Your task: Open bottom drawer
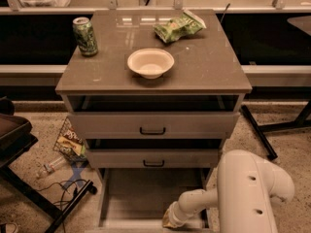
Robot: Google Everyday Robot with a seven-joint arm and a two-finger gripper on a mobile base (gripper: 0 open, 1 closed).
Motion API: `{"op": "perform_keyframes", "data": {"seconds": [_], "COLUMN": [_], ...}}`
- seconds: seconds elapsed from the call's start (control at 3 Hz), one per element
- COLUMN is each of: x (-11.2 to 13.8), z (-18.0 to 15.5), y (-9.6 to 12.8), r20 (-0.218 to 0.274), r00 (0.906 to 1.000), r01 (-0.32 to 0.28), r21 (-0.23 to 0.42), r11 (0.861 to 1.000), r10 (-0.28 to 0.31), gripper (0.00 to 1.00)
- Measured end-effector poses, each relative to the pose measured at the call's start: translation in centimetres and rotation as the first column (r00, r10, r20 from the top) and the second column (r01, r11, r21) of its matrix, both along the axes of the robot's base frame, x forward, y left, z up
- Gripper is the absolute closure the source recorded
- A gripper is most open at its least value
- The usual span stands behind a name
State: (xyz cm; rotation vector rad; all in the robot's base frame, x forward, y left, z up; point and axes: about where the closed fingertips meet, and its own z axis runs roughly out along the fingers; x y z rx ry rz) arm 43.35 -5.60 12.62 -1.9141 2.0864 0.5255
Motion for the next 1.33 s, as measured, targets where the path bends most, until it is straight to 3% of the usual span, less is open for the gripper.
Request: {"op": "perform_keyframes", "data": {"seconds": [0.33, 0.67, 1.33], "x": [-0.6, -3.8, -3.9], "z": [0.0, 1.0, 0.9], "y": [-0.3, -1.0, -0.9], "r20": [-0.014, -0.09, -0.093], "r00": [0.9999, 0.9958, 0.9955], "r01": [-0.002, -0.017, -0.018], "r21": [-0.005, -0.022, -0.021], "r11": [1.0, 1.0, 1.0], "r10": [0.002, 0.015, 0.015], "gripper": [1.0, 0.98, 0.53]}}
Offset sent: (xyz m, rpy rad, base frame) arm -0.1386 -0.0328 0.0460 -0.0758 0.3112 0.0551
